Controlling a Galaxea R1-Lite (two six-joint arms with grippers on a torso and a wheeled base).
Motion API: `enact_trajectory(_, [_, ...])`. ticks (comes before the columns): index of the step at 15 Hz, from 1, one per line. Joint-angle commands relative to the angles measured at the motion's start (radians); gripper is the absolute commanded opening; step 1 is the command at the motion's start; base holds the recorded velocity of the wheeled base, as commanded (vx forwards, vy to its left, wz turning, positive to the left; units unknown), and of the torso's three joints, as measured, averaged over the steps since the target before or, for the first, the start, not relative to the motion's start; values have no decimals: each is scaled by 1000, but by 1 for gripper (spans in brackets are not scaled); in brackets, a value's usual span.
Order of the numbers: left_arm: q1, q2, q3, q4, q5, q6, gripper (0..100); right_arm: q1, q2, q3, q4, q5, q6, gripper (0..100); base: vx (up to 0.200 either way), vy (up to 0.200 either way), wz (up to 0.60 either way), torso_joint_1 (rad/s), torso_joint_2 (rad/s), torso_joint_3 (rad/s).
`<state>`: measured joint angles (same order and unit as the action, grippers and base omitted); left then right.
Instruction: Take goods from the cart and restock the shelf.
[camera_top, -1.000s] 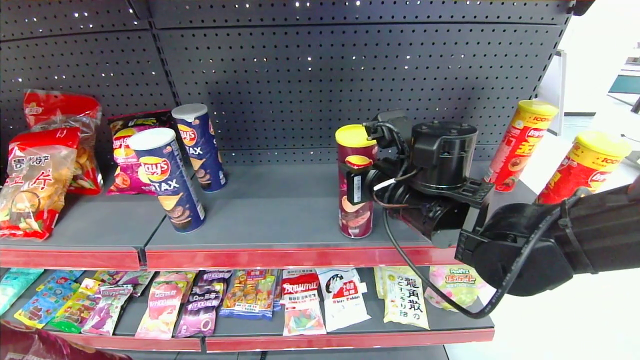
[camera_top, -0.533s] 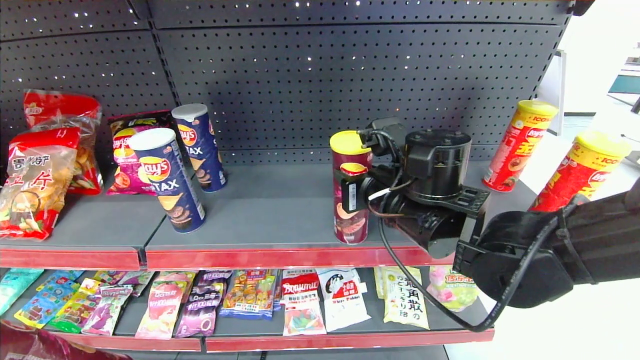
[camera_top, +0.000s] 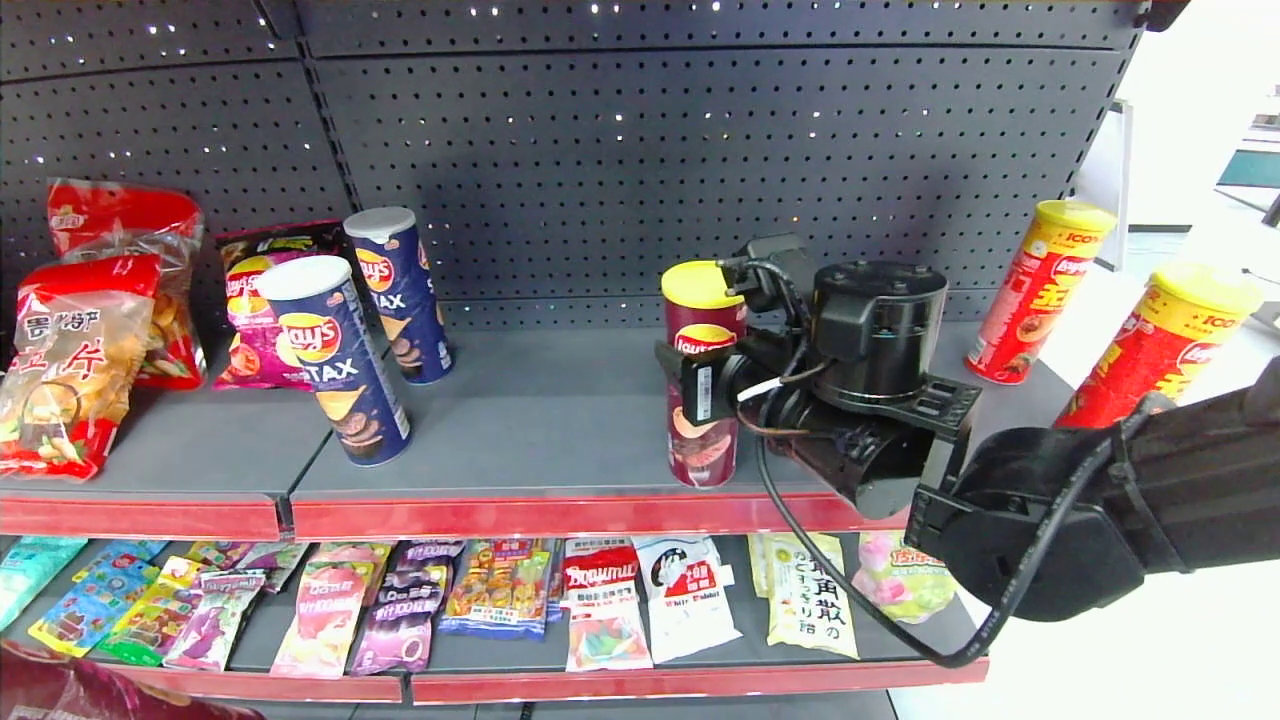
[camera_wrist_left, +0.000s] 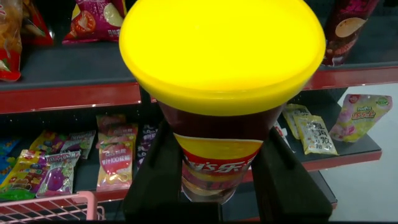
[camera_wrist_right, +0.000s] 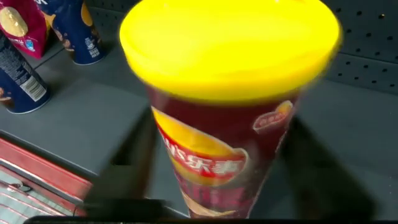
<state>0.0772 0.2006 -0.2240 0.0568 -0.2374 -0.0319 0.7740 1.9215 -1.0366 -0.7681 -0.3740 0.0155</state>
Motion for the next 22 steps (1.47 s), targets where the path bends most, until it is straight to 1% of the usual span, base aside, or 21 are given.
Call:
enact_trajectory(1, [1,-1,0,0,0,0,0,1,-1,7,-5,1,1,100,0,0,0,0,0,0])
enact_trajectory(6, [-1,2,-3,0,0,0,0,13,-90,76,-5,-3,1,100,0,0,0,0,0,0])
enact_trajectory(9, [-1,13,-9,-2,-5,0,0,31,-276,279,-5,3,4,100,0,0,0,0,0,0])
enact_trajectory(11, [-1,13,-8,-2,-6,0,0,99,-452,458,-28,6,3,100,0,0,0,0,0,0])
enact_trajectory(12, [-2,19,-5,-2,-11,0,0,117,-569,576,-28,14,-9,100,0,0,0,0,0,0])
enact_trajectory(13, [-2,34,-8,-2,-13,0,0,97,-679,673,-28,27,-35,100,0,0,0,0,0,0])
enact_trajectory(14, [-2,52,-12,-3,-16,0,0,7,-788,733,-14,30,-81,100,0,0,0,0,0,0])
enact_trajectory(15, [-4,66,-20,-5,-22,-2,0,-99,-849,764,1,32,-135,100,0,0,0,0,0,0])
enact_trajectory(16, [-2,97,-38,-3,-28,-2,0,-368,-967,779,70,60,-243,100,0,0,0,0,0,0])
enact_trajectory(17, [-2,118,-47,-5,-26,-2,0,-483,-1015,779,112,96,-249,100,0,0,0,0,0,0])
enact_trajectory(18, [-2,174,-75,-5,-26,0,0,-708,-1139,782,220,190,-253,100,0,0,0,0,0,0])
enact_trajectory(19, [-4,210,-93,-6,-29,3,0,-783,-1248,785,337,264,-249,100,0,0,0,0,0,0])
enact_trajectory(20, [-4,235,-109,-6,-34,9,0,-832,-1343,770,484,267,-249,100,0,0,0,0,0,0])
enact_trajectory(21, [-4,266,-124,-6,-36,27,0,-875,-1484,727,719,270,-249,100,0,0,0,0,0,0])
enact_trajectory(22, [-4,270,-121,-6,-48,27,0,-874,-1575,698,877,274,-249,100,0,0,0,0,0,0])
